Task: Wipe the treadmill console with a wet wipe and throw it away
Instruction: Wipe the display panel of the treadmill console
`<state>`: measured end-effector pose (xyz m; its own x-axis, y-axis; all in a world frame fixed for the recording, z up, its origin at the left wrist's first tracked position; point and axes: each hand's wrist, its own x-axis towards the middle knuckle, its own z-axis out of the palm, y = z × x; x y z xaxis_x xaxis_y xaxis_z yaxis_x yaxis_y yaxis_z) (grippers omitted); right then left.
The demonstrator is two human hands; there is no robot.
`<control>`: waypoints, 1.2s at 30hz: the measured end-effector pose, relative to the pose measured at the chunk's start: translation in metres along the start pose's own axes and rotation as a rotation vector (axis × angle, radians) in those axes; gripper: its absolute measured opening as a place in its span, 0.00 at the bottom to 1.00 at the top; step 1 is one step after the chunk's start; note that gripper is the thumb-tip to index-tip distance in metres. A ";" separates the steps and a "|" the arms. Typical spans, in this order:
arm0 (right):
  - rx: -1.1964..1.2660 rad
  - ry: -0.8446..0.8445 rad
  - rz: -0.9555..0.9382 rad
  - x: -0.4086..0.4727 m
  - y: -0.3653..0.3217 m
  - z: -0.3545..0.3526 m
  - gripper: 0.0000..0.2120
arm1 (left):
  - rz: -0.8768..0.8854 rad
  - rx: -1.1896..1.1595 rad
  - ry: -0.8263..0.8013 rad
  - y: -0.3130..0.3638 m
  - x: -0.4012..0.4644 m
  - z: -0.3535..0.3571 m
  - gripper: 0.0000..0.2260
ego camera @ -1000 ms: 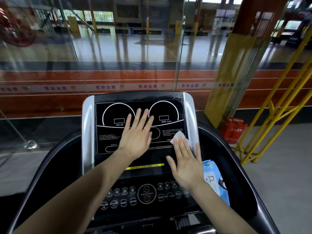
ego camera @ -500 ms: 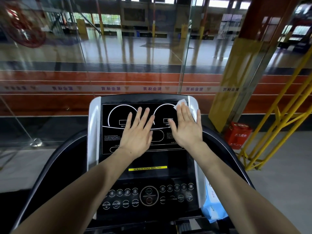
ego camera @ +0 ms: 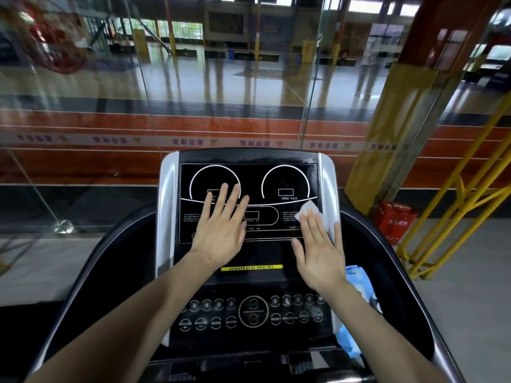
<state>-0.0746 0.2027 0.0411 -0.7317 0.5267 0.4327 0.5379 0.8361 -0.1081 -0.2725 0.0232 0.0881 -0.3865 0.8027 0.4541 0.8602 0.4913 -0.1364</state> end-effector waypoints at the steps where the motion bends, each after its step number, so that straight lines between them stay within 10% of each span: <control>1: 0.002 -0.010 0.006 -0.010 -0.001 0.004 0.32 | -0.005 -0.008 0.000 -0.001 -0.004 0.001 0.28; 16: -0.048 -0.077 -0.202 -0.027 -0.071 0.022 0.29 | 0.020 -0.018 -0.038 -0.004 -0.051 0.016 0.28; 25: 0.018 -0.093 0.164 -0.034 -0.021 0.014 0.33 | 0.062 -0.051 -0.045 0.012 -0.057 0.020 0.29; 36: -0.074 -0.125 0.119 -0.039 -0.038 0.004 0.37 | 0.060 -0.082 -0.015 0.014 -0.056 0.022 0.29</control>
<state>-0.0685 0.1514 0.0245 -0.7048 0.6399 0.3061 0.6496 0.7556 -0.0841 -0.2457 -0.0075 0.0412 -0.3377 0.8351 0.4343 0.9061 0.4133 -0.0902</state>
